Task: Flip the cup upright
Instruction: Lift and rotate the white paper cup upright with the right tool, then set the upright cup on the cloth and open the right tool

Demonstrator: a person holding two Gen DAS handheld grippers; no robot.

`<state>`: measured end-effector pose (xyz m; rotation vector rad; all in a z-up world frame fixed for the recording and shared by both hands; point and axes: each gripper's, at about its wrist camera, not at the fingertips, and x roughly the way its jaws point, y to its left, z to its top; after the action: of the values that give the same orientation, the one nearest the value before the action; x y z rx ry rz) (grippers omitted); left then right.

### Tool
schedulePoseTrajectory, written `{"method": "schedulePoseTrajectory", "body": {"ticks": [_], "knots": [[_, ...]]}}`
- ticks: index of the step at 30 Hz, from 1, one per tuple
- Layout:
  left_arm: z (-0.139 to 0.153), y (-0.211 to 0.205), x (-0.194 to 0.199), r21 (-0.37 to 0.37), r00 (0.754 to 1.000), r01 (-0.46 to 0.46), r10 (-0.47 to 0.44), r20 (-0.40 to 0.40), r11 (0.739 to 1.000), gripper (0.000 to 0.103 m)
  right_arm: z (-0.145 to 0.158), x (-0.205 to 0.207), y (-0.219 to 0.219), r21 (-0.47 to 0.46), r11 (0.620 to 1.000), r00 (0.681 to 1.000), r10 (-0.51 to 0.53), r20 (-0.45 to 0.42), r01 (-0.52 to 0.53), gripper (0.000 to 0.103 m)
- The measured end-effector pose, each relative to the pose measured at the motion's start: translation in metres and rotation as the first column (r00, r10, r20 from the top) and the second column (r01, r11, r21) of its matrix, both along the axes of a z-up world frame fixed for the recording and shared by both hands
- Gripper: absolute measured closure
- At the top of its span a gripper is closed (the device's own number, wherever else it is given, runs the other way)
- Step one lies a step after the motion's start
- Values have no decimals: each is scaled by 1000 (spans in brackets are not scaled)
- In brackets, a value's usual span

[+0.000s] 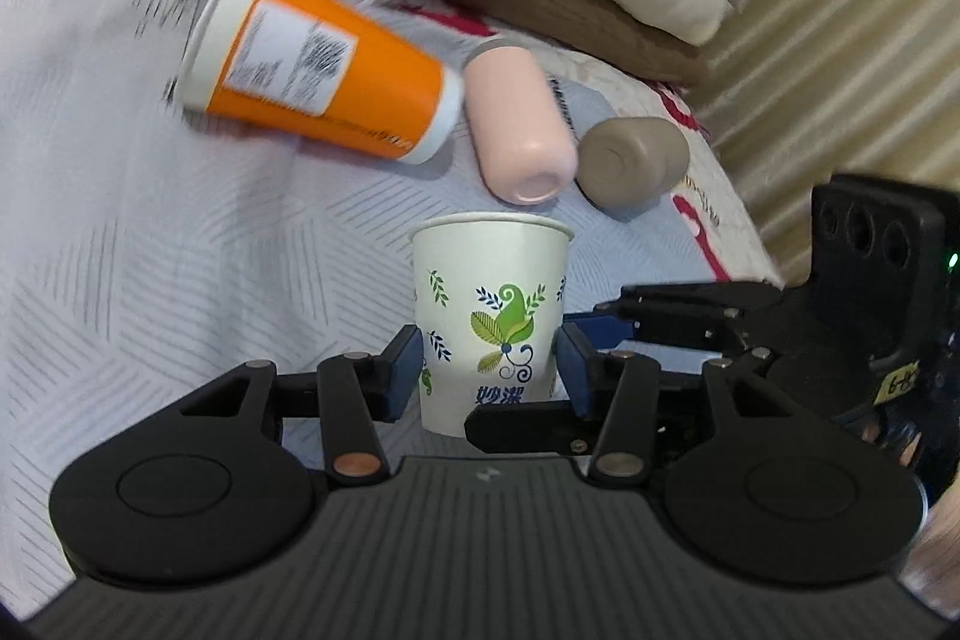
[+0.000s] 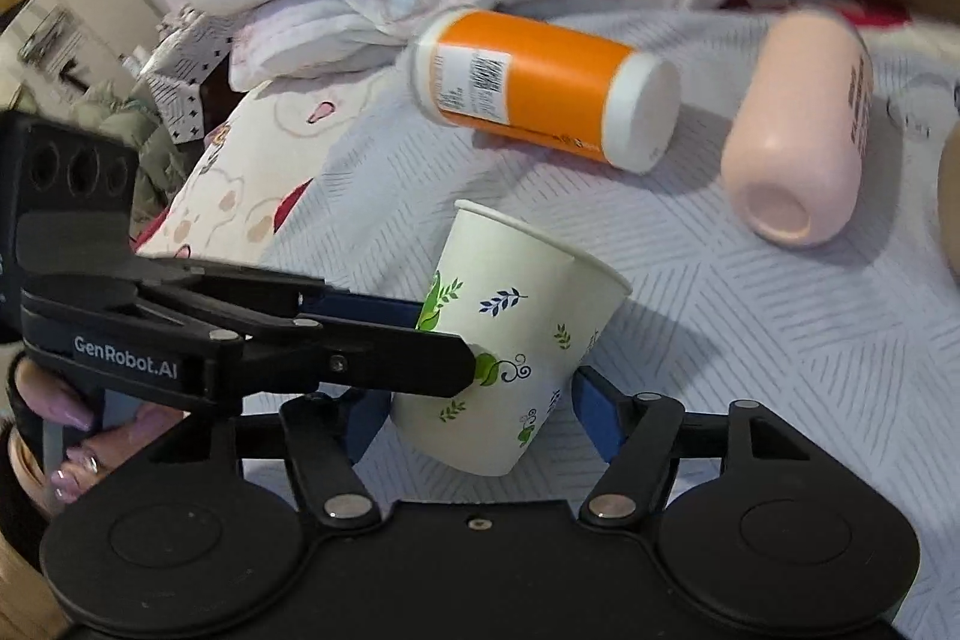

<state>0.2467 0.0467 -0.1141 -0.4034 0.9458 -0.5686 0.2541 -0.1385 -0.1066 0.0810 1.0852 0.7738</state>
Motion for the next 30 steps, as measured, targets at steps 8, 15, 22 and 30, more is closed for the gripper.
{"method": "schedulePoseTrajectory", "body": {"ticks": [8, 15, 22, 30], "knots": [[13, -30, -46, 196, 953, -11, -49, 300, 981, 55, 11, -48, 15, -193, 981, 919, 109, 378, -37, 35], [4, -32, -51, 149, 933, -56, -1, 359, 987, 55, -1, -72, 18, -342, 939, 742, 217, 634, 18, 35], [-8, -39, -52, 190, 934, -50, -22, 357, 980, 55, -9, -70, 14, -305, 952, 746, 198, 636, 8, 35], [-10, -42, -57, 187, 941, -54, -13, 339, 981, 55, -16, -78, 14, -301, 954, 749, 193, 634, 9, 38]]}}
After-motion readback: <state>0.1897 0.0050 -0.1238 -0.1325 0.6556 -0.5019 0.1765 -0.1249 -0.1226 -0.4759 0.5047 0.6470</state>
